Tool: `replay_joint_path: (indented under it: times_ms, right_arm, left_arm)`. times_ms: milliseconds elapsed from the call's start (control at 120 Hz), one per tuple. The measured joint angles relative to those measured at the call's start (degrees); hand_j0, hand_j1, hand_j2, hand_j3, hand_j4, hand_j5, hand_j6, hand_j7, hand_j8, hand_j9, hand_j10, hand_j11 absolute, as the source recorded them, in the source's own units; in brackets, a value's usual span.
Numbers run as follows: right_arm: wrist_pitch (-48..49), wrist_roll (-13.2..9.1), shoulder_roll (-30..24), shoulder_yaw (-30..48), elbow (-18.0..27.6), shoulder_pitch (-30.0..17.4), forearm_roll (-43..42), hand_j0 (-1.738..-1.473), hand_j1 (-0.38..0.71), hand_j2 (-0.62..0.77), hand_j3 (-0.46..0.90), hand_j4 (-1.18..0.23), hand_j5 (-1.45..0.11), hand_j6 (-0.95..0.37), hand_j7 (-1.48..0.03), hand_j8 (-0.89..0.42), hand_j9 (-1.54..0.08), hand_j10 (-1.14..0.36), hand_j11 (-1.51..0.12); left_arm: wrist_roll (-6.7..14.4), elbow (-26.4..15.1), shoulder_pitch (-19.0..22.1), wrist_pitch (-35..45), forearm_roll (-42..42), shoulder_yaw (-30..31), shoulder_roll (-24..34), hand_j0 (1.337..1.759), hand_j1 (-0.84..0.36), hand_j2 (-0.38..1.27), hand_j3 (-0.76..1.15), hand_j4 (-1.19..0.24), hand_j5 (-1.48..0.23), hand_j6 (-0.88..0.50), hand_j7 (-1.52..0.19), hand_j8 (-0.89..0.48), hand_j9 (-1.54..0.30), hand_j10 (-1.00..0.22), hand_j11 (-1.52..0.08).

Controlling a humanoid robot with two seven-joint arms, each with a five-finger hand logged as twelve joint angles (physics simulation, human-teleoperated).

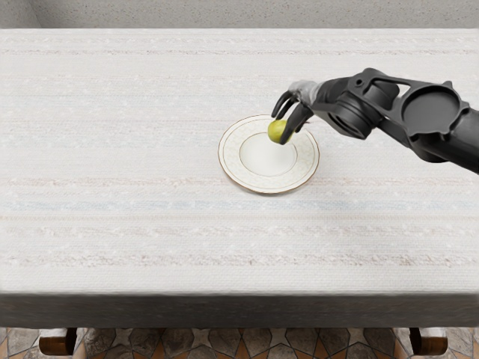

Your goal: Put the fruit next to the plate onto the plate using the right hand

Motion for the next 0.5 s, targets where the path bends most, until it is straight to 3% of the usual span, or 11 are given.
replay_joint_path:
  times_ms: [117, 258, 383, 500]
  right_arm:
    - [-0.12, 0.0, 0.28, 0.3, -0.08, 0.03, -0.19, -1.658, 0.03, 0.25, 0.0, -0.41, -0.61, -0.21, -0.56, -0.19, -0.59, -0.38, -0.59]
    - [2.33, 0.0, -1.64, 3.9, 0.27, 0.06, 0.16, -1.658, -0.16, 0.13, 0.0, -0.21, -0.3, -0.11, -0.28, -0.1, -0.29, -0.19, -0.29]
    - [20.49, 0.0, -13.58, 13.52, 1.51, -1.85, 9.06, -1.658, -0.25, 0.07, 0.0, -0.11, -0.16, -0.06, -0.15, -0.05, -0.16, -0.11, -0.16]
    - [32.23, 0.0, -26.29, 17.25, 1.85, -5.24, 18.63, -1.658, -0.29, 0.04, 0.0, -0.06, -0.09, -0.03, -0.09, -0.03, -0.09, -0.06, -0.09]
  left_arm:
    - [0.0, 0.0, 0.06, 0.0, 0.0, 0.0, 0.0, 1.658, 0.34, 0.0, 0.0, 0.0, -0.01, 0.0, -0.01, 0.0, -0.01, 0.0, -0.01]
    - [0.0, 0.0, 0.01, -0.01, 0.0, 0.0, 0.0, 1.658, 0.34, 0.0, 0.0, 0.0, -0.01, 0.0, -0.01, 0.0, -0.01, 0.0, -0.01]
    - [0.0, 0.0, 0.0, -0.01, -0.01, 0.01, 0.0, 1.658, 0.34, 0.0, 0.0, 0.0, -0.01, 0.0, -0.01, 0.0, -0.01, 0.0, -0.01]
    - [0.0, -0.04, 0.22, -0.03, 0.01, 0.03, 0.0, 1.658, 0.34, 0.0, 0.0, 0.0, -0.01, 0.0, -0.01, 0.0, -0.01, 0.0, -0.01]
